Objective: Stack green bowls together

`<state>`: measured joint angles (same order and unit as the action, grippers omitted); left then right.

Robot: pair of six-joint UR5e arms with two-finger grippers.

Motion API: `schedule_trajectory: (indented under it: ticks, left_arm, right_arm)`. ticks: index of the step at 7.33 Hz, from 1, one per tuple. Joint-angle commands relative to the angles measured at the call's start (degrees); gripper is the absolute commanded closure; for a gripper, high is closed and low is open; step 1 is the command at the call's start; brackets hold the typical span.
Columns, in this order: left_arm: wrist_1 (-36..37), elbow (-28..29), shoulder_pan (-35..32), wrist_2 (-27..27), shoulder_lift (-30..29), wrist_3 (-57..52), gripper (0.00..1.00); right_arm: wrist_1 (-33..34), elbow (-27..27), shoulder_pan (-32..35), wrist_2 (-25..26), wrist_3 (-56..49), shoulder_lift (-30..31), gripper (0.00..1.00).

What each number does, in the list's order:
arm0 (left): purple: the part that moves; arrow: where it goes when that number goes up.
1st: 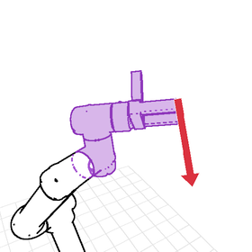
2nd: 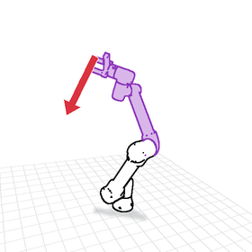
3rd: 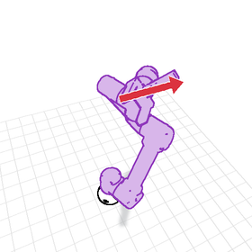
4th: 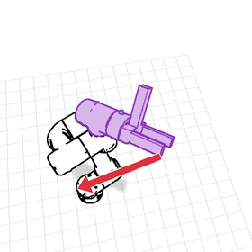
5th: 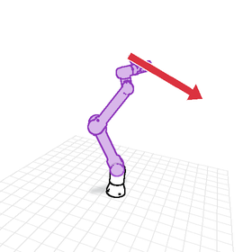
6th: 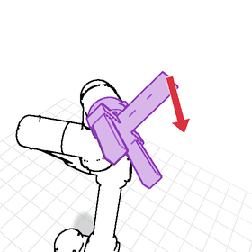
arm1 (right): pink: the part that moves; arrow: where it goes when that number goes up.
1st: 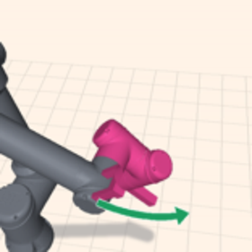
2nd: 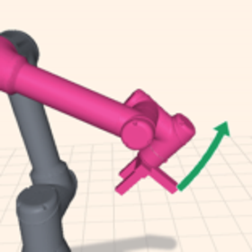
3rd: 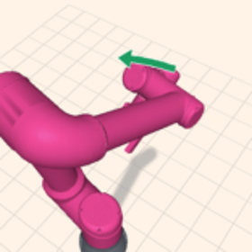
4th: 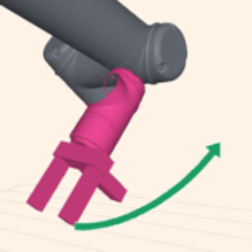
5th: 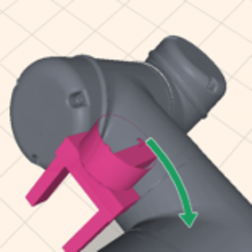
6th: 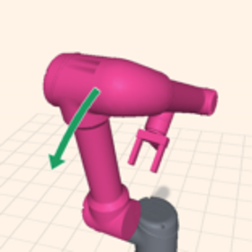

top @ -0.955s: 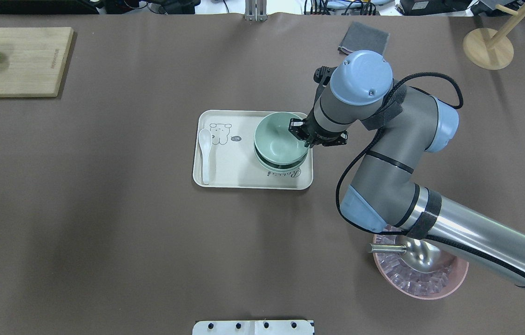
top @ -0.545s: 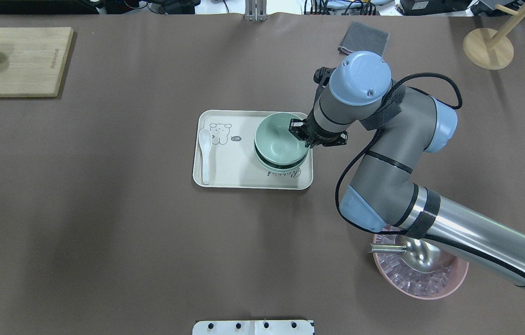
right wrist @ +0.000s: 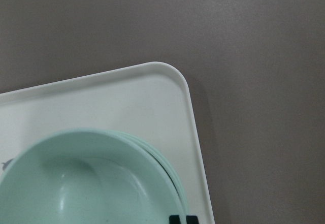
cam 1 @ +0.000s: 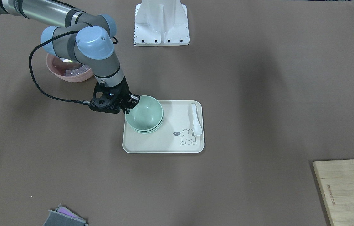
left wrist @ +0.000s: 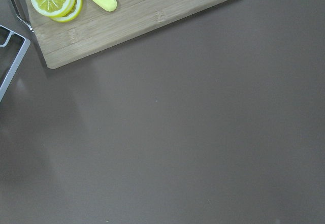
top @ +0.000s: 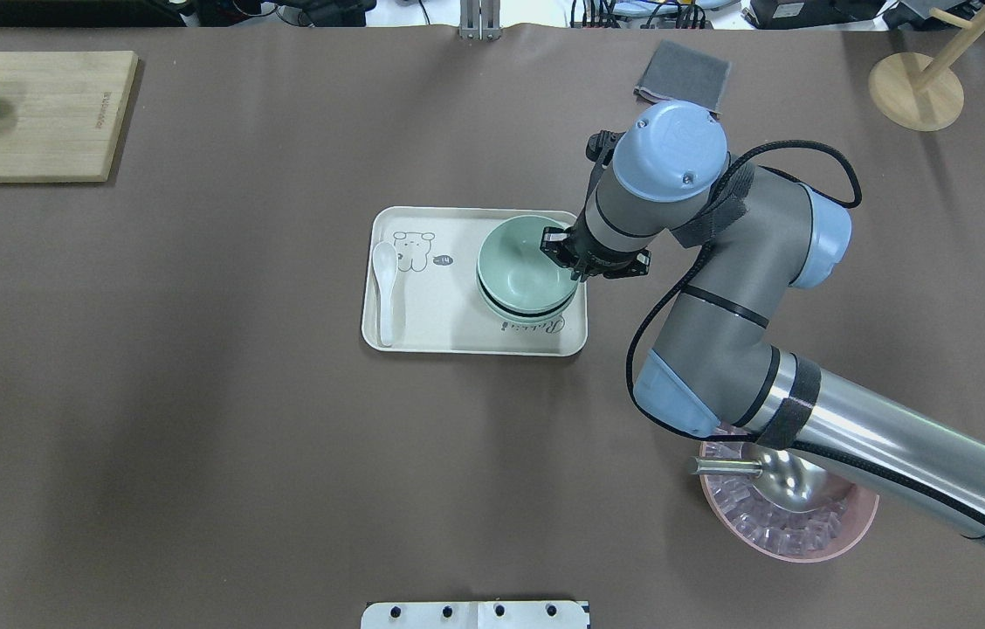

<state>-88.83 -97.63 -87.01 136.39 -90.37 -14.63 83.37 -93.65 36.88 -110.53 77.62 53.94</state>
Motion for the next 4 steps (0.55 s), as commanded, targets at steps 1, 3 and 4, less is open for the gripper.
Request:
schedule_trajectory:
  ticks: [1, 3, 4]
  left_arm:
    - [0.0, -0.1, 0.0, -0.1, 0.0, 0.0, 0.01]
    - [0.1, -0.2, 0.0, 0.0, 0.0, 0.0, 0.01]
    - [0.1, -0.1, 0.0, 0.0, 0.0, 0.0, 0.01]
  right_arm:
    - [0.0, 0.1, -0.3, 0.0, 0.0, 0.0, 1.0]
    - [0.0, 0.1, -0.4, 0.0, 0.0, 0.0, 1.0]
    - [-0.6, 0.2, -0.4, 0.3, 0.0, -0.1, 1.0]
